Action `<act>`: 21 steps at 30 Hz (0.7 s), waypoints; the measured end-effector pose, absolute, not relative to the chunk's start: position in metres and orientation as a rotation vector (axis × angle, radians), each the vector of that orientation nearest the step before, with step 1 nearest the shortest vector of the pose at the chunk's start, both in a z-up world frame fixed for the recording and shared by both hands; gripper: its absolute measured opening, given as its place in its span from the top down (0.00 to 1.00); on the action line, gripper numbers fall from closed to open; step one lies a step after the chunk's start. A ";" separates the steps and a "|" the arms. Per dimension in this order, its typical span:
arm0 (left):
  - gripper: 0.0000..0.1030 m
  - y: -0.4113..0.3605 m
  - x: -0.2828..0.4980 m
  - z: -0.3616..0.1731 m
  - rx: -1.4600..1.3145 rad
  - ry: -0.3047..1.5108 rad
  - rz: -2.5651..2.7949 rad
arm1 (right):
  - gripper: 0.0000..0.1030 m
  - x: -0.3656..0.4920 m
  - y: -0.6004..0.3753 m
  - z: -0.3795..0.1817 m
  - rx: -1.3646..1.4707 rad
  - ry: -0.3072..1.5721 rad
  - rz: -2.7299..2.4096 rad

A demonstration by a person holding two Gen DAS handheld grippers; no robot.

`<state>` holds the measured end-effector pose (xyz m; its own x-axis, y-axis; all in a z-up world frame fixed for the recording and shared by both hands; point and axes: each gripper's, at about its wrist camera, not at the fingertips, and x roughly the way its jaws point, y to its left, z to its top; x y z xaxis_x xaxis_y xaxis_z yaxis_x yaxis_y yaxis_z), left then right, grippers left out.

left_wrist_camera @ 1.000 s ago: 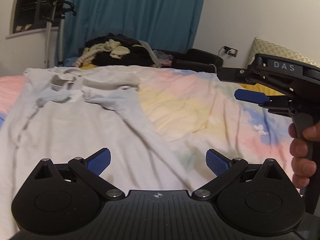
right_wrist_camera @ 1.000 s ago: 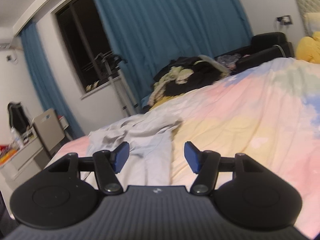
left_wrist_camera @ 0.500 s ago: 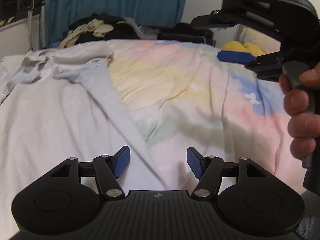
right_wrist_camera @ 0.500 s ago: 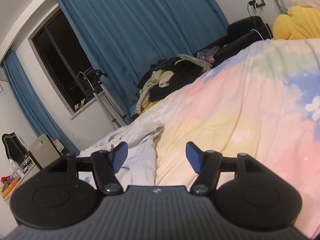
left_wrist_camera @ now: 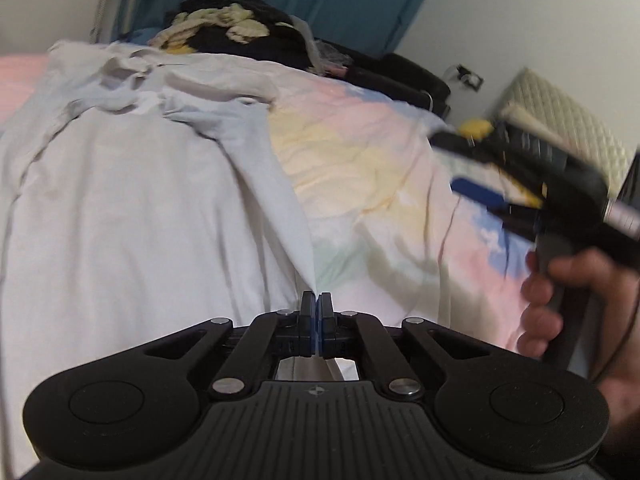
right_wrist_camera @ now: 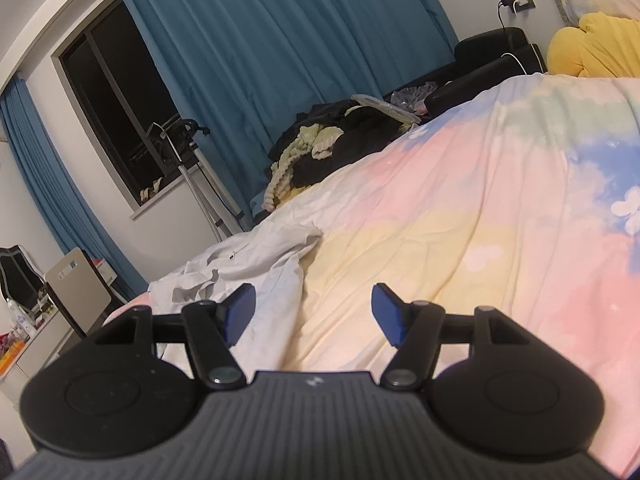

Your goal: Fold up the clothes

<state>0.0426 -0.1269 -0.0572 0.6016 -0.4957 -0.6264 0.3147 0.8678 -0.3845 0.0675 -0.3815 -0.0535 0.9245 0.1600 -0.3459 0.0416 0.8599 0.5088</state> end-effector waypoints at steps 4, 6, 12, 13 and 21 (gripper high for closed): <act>0.99 -0.079 0.049 -0.063 -0.294 0.829 -0.400 | 0.37 0.070 -0.374 -0.055 0.513 0.410 0.072; 0.99 -0.061 0.054 -0.074 -0.312 0.862 -0.368 | 0.37 0.072 -0.368 -0.057 0.499 0.428 0.081; 0.97 -0.050 0.054 -0.085 -0.391 0.902 -0.374 | 0.37 0.083 -0.339 -0.072 0.433 0.531 0.140; 0.96 -0.049 0.051 -0.083 -0.401 0.895 -0.389 | 0.37 0.084 -0.335 -0.075 0.437 0.549 0.154; 0.79 -0.064 0.030 -0.086 -0.305 0.896 -0.449 | 0.37 0.089 -0.306 -0.086 0.411 0.634 0.245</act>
